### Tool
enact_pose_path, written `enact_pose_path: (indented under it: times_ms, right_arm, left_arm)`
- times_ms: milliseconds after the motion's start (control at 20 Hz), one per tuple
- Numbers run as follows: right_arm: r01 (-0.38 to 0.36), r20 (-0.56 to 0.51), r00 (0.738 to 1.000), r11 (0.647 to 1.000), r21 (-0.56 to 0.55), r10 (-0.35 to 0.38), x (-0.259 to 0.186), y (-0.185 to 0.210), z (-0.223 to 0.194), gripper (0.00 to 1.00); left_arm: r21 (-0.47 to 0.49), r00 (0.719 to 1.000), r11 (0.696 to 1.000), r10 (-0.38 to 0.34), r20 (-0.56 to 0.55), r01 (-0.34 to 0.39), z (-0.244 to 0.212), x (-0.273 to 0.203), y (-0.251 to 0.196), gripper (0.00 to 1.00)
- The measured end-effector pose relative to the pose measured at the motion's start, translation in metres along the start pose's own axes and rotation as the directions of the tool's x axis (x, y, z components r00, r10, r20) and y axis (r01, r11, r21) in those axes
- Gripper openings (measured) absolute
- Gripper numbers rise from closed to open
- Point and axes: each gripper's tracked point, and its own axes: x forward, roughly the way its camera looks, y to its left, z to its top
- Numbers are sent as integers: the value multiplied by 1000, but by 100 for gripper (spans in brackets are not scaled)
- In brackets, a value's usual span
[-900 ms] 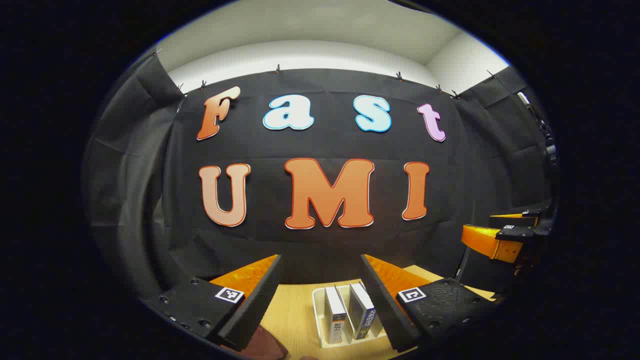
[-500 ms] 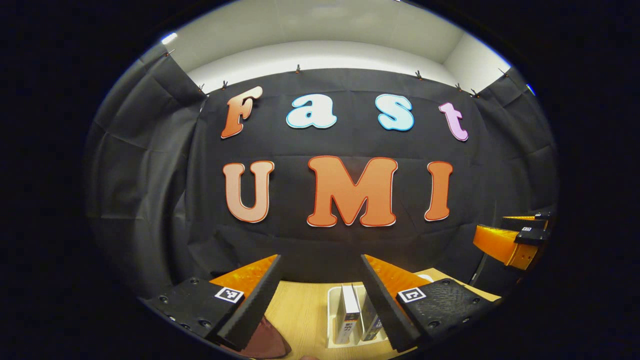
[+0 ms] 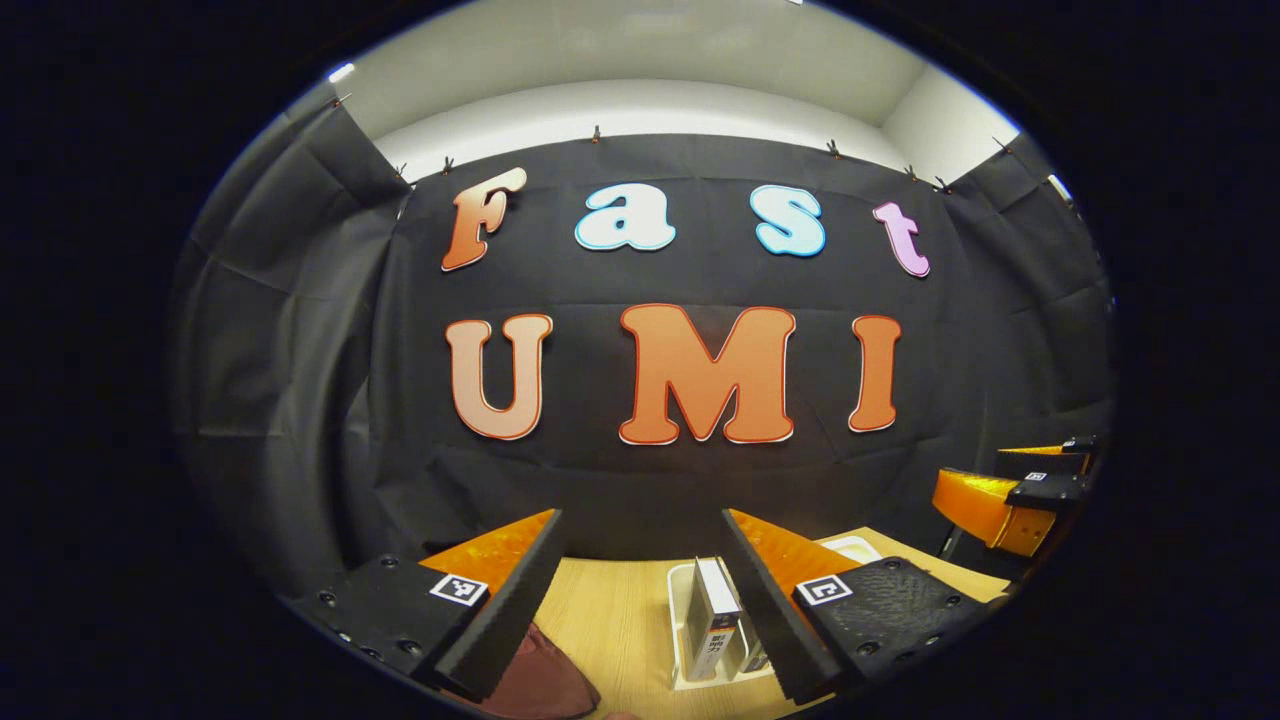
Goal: Open the schoolbag, grab two books from the bookshelf and put them into the schoolbag.
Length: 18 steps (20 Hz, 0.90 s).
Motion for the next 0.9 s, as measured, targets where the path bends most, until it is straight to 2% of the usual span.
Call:
enact_pose_path:
  times_ms: [900]
  right_arm:
    - [-29,-7,1000,999,-34,29,22,31,-9,96]
  left_arm:
    - [-9,999,1000,5,35,-5,-5,23,19,96]
